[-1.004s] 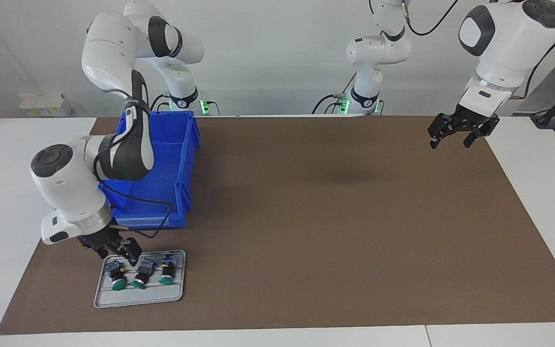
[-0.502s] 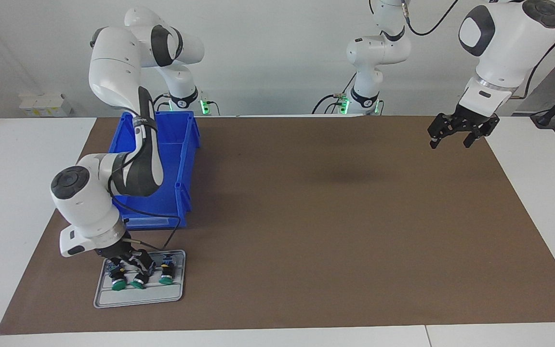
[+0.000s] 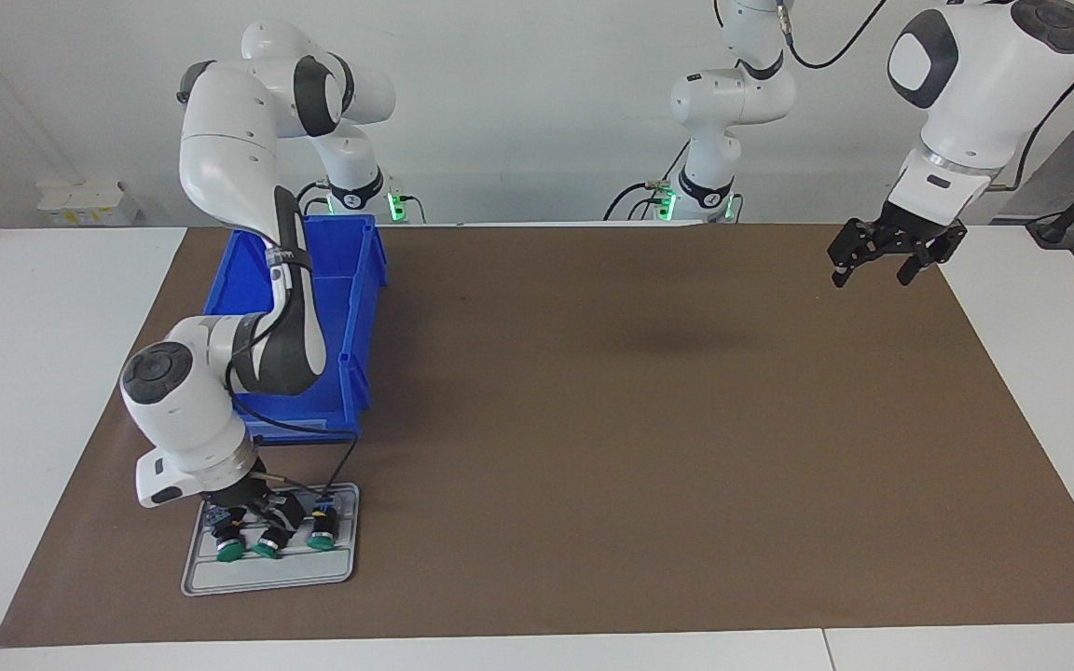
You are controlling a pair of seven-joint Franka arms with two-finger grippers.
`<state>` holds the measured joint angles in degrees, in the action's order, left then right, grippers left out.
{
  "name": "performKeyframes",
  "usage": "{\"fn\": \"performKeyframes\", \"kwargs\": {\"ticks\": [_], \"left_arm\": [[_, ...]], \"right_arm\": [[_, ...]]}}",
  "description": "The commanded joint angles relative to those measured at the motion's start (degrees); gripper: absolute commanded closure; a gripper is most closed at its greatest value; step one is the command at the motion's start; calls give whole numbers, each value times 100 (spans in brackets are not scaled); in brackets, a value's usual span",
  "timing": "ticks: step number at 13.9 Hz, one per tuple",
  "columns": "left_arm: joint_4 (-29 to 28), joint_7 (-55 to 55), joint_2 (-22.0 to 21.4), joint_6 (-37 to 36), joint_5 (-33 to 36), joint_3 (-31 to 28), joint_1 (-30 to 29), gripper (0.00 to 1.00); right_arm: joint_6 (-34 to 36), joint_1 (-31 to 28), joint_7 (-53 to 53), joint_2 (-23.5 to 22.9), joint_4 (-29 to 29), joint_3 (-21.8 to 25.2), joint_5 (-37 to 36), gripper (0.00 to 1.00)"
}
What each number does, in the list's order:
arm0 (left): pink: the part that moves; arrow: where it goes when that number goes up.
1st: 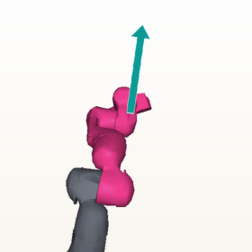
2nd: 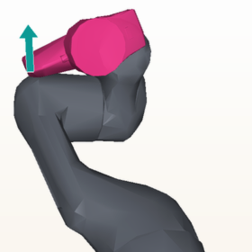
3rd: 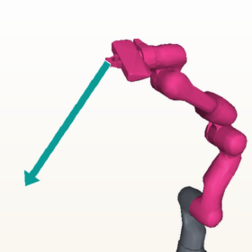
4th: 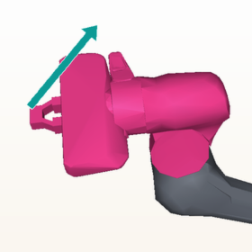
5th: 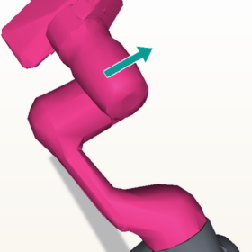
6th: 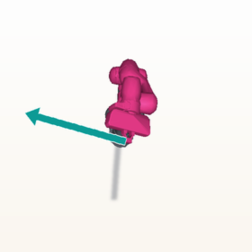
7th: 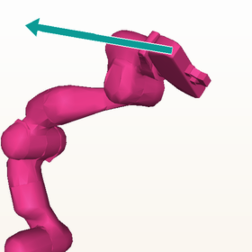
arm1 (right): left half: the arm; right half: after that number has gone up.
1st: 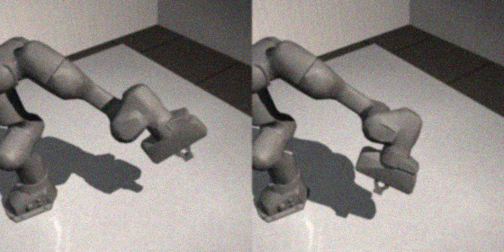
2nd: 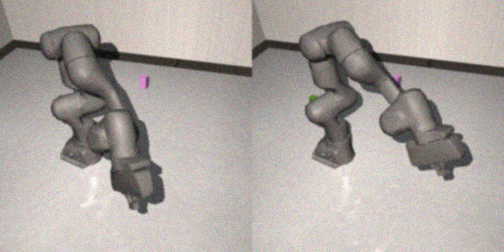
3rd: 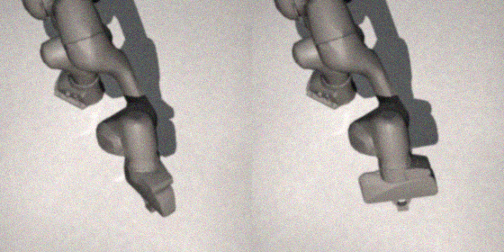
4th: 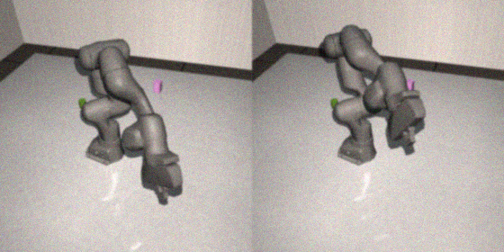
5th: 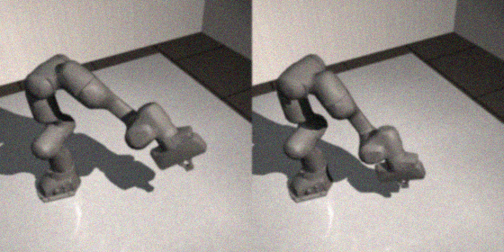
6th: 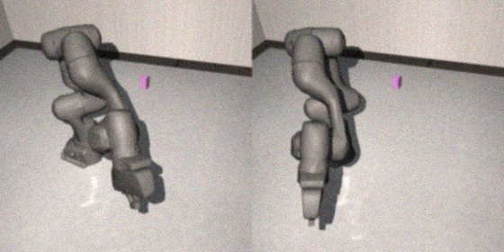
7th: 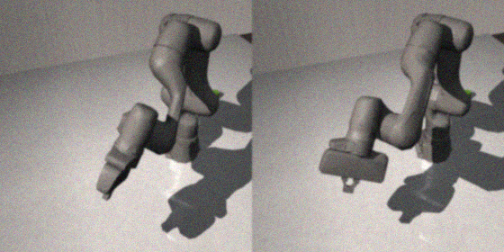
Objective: Place and press button with both arms
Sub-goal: 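Grasp a green-black push button on the tray with the right gripper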
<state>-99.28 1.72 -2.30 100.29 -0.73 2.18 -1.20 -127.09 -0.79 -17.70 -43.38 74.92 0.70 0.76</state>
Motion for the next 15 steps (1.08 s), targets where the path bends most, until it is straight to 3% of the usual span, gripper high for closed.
{"fn": "performKeyframes", "kwargs": {"ticks": [1, 5, 6, 10, 15], "left_arm": [[-136, -22, -147, -1, -50, 28, -56, 0], [-136, -22, -147, -1, -50, 19, -56, 0], [-136, -14, -147, -1, -50, 19, -56, 0], [-136, -14, -147, -10, -50, 19, -56, 0], [-136, -14, -147, -1, -50, 28, -47, 0]], "right_arm": [[-114, 35, -93, 58, 129, -35, 38, 32], [-9, 17, -67, 76, 129, -35, 117, 93], [-8, 9, -84, 93, 129, -35, 117, 100], [167, 8, -276, 540, 129, -26, 117, 100], [606, 402, -2066, 1200, 287, -35, 82, 100]]}}
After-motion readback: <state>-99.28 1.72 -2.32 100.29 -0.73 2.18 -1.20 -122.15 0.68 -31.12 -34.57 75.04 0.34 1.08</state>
